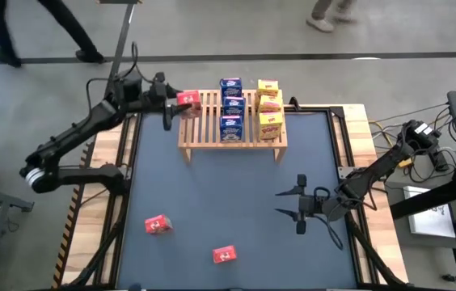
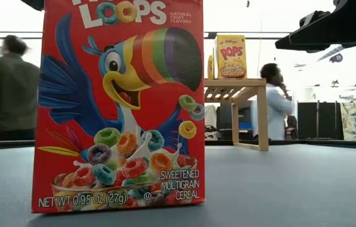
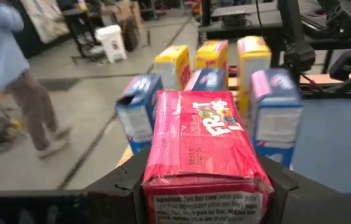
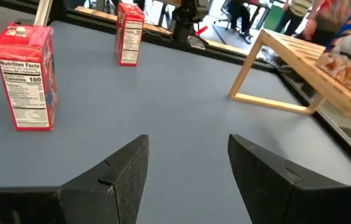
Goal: Stack cereal on shelf
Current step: Put the top red cereal box on the shelf
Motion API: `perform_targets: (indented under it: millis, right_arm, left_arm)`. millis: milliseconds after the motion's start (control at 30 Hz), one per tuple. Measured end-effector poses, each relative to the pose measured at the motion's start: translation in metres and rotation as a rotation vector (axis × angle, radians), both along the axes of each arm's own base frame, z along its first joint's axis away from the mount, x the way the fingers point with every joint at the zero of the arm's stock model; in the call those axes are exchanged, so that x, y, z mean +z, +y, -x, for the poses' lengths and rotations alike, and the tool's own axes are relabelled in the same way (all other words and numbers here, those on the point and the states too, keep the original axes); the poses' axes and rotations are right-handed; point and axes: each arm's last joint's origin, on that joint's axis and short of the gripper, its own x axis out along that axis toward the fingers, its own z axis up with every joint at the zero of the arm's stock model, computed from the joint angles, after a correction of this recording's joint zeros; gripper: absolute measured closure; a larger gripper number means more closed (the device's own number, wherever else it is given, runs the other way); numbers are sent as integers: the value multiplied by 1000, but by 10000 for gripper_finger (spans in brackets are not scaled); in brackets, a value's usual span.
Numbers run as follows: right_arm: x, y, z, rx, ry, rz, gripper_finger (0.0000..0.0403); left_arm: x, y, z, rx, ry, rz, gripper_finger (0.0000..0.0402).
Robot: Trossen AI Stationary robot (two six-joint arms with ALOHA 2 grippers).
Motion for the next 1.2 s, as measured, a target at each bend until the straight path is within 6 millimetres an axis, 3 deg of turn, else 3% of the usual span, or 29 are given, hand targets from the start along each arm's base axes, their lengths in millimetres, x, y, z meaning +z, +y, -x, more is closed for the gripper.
perform_targets:
  millis: [200, 500, 900, 1200]
  right_arm:
    - [4, -3, -2, 2, -19, 52, 193]
    - [5, -15, -9, -52, -19, 83, 193]
    - [6, -18, -11, -60, -24, 62, 193]
    - [6, -18, -11, -62, -24, 53, 193]
  left_arm:
    - [-11, 49, 6, -68, -41, 99, 242]
    - [-36, 87, 1, -81, -55, 140, 242]
    - [-46, 113, -6, -121, -33, 103, 242]
    - [-47, 117, -7, -119, -30, 116, 242]
